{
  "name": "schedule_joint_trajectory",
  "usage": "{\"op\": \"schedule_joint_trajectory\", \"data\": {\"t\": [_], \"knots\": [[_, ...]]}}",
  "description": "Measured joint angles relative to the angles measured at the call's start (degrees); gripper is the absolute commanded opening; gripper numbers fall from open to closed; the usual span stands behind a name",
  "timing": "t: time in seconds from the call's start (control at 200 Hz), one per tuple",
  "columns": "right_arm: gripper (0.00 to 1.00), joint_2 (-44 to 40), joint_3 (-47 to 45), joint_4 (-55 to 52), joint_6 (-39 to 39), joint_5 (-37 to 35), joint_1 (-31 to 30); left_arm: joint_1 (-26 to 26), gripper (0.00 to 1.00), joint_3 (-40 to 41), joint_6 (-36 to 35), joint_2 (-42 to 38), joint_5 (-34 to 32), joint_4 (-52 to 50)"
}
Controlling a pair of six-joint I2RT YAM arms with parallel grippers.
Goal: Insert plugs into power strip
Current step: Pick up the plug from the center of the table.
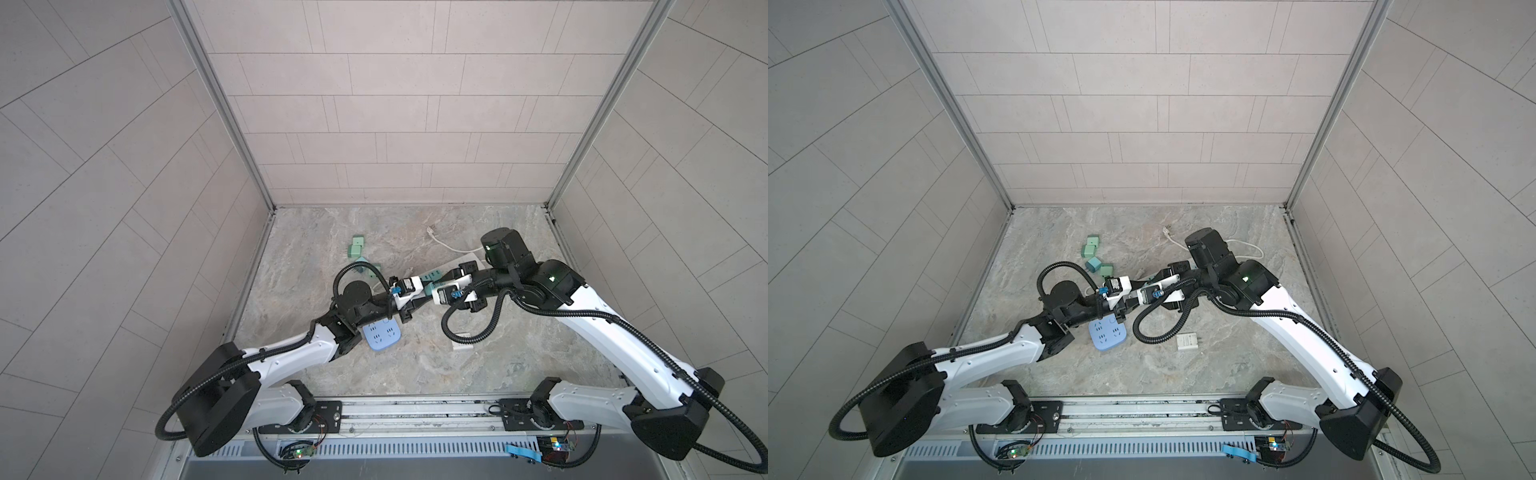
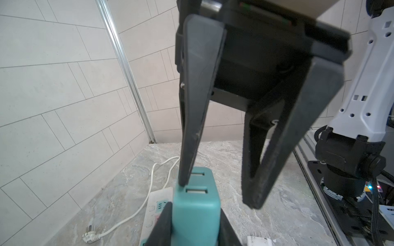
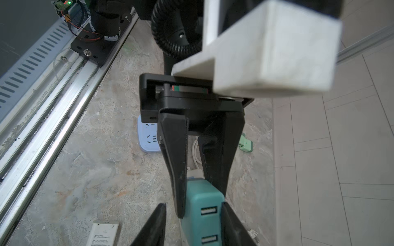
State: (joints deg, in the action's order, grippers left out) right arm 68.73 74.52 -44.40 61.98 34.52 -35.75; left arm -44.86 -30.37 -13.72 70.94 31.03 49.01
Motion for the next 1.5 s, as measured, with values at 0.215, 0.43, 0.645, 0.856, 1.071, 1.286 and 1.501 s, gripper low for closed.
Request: {"op": "schedule_joint_trajectory", "data": {"t": [0.215, 0.43, 0.645, 0.856, 1.071, 1.286, 1.501], "knots": [[0.33, 1.14, 0.79, -1.05, -0.35, -4.28, -0.5, 0.02, 0.0, 1.07, -0.42, -1.75, -0.22, -1.77], [0.35, 1.03, -0.07, 0.33, -1.07, -6.49, -1.18, 0.2, 0.0, 1.18, -0.46, -3.13, -0.17, -2.6], [0.21, 1.03, -0.24, 0.42, -2.16, -7.54, -2.05, 0.37, 0.0, 1.27, -1.03, -3.04, 0.09, -2.97], [0.34, 2.14, -0.24, 0.44, -2.45, -8.55, -2.56, 0.68, 0.0, 1.9, -1.11, -2.34, 0.2, -2.23], [0.35, 3.93, 0.15, 0.5, -2.69, -9.73, -3.28, 1.09, 0.0, 2.62, -0.76, -2.14, 0.15, -2.16], [0.39, 4.79, 0.33, 0.68, -3.41, -9.68, -3.87, 0.98, 0.0, 3.56, -1.64, -2.19, 0.2, 0.0], [0.14, 4.79, 0.46, 0.31, -4.61, -9.49, -3.67, 0.94, 0.0, 3.63, -3.56, -1.36, 0.17, 1.53]]}}
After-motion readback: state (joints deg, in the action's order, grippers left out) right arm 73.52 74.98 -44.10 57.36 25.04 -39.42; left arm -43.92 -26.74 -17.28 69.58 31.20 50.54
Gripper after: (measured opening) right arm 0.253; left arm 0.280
